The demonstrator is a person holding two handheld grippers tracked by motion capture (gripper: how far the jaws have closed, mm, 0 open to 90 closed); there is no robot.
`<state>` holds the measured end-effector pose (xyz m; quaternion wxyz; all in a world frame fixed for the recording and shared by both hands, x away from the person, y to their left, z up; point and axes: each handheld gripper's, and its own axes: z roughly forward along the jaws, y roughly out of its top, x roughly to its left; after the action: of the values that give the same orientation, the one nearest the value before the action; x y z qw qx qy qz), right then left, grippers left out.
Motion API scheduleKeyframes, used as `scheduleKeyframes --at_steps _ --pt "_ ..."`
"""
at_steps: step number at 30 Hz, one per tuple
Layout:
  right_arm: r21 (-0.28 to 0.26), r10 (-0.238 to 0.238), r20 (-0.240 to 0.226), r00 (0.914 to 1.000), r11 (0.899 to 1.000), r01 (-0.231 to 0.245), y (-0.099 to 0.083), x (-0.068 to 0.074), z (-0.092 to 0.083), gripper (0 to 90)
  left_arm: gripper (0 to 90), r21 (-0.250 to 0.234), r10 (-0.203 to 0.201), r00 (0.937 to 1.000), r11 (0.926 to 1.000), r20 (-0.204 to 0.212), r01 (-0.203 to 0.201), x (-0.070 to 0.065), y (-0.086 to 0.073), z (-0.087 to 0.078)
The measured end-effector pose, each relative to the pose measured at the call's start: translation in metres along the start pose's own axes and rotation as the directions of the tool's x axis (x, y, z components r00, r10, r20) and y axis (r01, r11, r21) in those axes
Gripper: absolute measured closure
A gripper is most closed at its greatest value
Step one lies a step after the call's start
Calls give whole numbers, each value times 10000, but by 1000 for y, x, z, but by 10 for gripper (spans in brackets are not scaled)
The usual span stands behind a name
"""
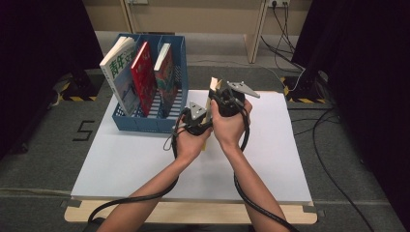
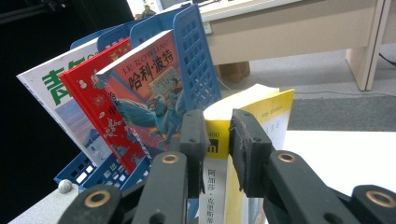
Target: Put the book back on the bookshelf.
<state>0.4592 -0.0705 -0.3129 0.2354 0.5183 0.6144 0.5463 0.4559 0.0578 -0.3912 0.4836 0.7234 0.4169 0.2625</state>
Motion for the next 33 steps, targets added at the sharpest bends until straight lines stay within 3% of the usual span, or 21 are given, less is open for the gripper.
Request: scheduleKeyframes --at_steps 12,26,31,33 --pt "76 -126 -135 9998 9999 127 -2 8 3 744 641 195 38 9997 9998 -240 -33 3 -1 -5" --pt "38 -267 -40 9996 9996 267 0 12 6 746 602 157 -582 9980 9982 -227 586 6 2 -1" --pt "75 -316 -115 9994 9995 317 0 13 8 738 676 198 -662 9972 9976 -356 669 8 2 -4" --pt "70 -316 -272 9991 9995 318 0 14 8 784 745 84 -767 9961 9970 -439 771 13 1 -5"
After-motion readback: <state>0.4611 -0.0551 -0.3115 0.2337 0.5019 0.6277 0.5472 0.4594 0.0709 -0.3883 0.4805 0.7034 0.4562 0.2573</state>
